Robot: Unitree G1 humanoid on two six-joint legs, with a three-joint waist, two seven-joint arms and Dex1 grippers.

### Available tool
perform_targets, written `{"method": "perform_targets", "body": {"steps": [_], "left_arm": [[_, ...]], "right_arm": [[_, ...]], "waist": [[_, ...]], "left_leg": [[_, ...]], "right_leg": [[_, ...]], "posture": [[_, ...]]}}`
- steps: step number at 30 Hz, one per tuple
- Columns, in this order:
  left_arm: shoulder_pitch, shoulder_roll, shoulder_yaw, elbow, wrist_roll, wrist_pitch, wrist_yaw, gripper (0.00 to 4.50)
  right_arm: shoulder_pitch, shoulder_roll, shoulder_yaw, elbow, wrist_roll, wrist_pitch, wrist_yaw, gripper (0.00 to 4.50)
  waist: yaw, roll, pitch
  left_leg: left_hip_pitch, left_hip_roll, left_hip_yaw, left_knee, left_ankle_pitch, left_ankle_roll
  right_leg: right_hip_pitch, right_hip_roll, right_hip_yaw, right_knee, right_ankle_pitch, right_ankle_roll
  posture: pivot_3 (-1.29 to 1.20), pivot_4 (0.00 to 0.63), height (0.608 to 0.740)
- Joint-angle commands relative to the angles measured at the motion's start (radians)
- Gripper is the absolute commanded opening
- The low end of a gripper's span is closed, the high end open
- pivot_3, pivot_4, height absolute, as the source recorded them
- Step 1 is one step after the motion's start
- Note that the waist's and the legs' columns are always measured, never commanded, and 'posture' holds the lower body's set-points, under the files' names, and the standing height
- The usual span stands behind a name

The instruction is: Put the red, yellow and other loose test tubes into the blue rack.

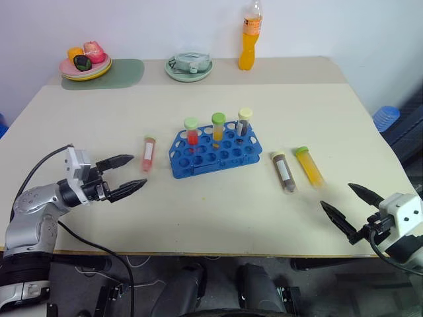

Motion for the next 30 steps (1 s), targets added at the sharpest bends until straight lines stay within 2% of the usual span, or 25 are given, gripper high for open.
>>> {"method": "perform_targets", "body": {"steps": [1, 4, 7, 9, 11, 13, 15, 18, 22, 30], "left_arm": [[-0.02, 0.002, -0.008, -0.023, -0.012, -0.025, -0.054, 4.46], [-0.031, -0.005, -0.036, -0.032, 0.002, -0.042, -0.089, 4.46], [-0.049, -0.024, -0.073, -0.038, 0.022, -0.064, -0.099, 4.46], [-0.06, -0.04, -0.091, -0.041, 0.026, -0.069, -0.098, 4.46], [-0.071, -0.055, -0.106, -0.046, 0.026, -0.065, -0.098, 4.46], [-0.083, -0.066, -0.118, -0.049, 0.025, -0.058, -0.099, 4.46], [-0.09, -0.07, -0.125, -0.049, 0.024, -0.056, -0.101, 4.46], [-0.093, -0.075, -0.131, -0.049, 0.026, -0.054, -0.105, 4.46], [-0.079, -0.081, -0.136, -0.063, 0.027, -0.054, -0.101, 4.46], [-0.026, -0.083, -0.134, -0.121, 0.019, -0.047, -0.077, 4.46]], "right_arm": [[-0.042, -0.02, -0.008, -0.076, -0.025, 0.069, -0.092, 4.31], [-0.092, -0.08, 0.015, -0.15, -0.079, 0.251, -0.194, 4.31], [-0.236, -0.186, 0.061, -0.211, -0.052, 0.558, -0.281, 4.31], [-0.396, -0.218, 0.089, -0.199, 0.054, 0.742, -0.286, 4.31], [-0.618, -0.215, 0.11, -0.135, 0.209, 0.988, -0.268, 4.31], [-0.857, -0.195, 0.177, -0.037, 0.24, 1.244, -0.289, 4.31], [-1.006, -0.171, 0.224, 0.049, 0.235, 1.387, -0.326, 4.31], [-1.133, -0.161, 0.29, 0.192, 0.314, 1.422, -0.384, 4.31], [-1.209, -0.159, 0.351, 0.334, 0.425, 1.422, -0.481, 4.31], [-1.266, -0.149, 0.469, 0.493, 0.509, 1.422, -0.602, 4.31]], "waist": [[0.0, 0.0, 0.0], [0.0, 0.001, 0.0], [-0.001, 0.001, 0.0], [0.0, 0.001, 0.001], [-0.006, 0.0, 0.001], [-0.007, 0.001, 0.002], [-0.002, 0.001, 0.002], [0.004, 0.001, 0.003], [-0.001, 0.001, 0.003], [-0.004, 0.001, 0.003]], "left_leg": [[0.0, 0.0, 0.0, 0.0, 0.0, 0.0], [0.0, 0.0, 0.0, 0.0, 0.0, 0.0], [0.0, 0.0, 0.001, 0.0, 0.0, 0.0], [0.0, 0.001, 0.003, 0.0, 0.0, 0.0], [-0.001, 0.003, 0.004, 0.0, 0.001, 0.001], [-0.001, 0.004, 0.006, 0.0, 0.001, 0.002], [-0.002, 0.005, 0.007, -0.001, 0.0, 0.003], [-0.002, 0.005, 0.007, -0.001, -0.001, 0.004], [-0.004, 0.004, 0.007, -0.001, -0.003, 0.004], [-0.003, 0.005, 0.009, 0.0, -0.004, 0.005]], "right_leg": [[0.0, 0.0, 0.0, 0.0, 0.0, 0.0], [-0.001, 0.0, 0.001, 0.0, 0.0, 0.0], [-0.001, 0.0, 0.001, 0.0, 0.0, -0.001], [-0.002, 0.0, 0.002, 0.0, 0.001, -0.001], [-0.002, 0.0, 0.001, -0.001, 0.001, -0.002], [-0.002, 0.0, 0.001, -0.002, 0.001, -0.003], [-0.003, 0.0, 0.001, -0.002, 0.001, -0.003], [-0.004, 0.0, 0.0, -0.003, 0.002, -0.002], [-0.004, 0.0, 0.0, -0.007, 0.004, 0.001], [-0.004, 0.0, 0.001, -0.006, 0.005, 0.001]], "posture": [[0.0, 0.15, 0.74], [0.0, 0.15, 0.74], [0.0, 0.15, 0.74], [0.0, 0.15, 0.74], [0.0, 0.15, 0.74], [0.0, 0.15, 0.74], [0.0, 0.15, 0.74], [0.0, 0.15, 0.74], [0.0, 0.15, 0.74], [0.0, 0.15, 0.74]]}}
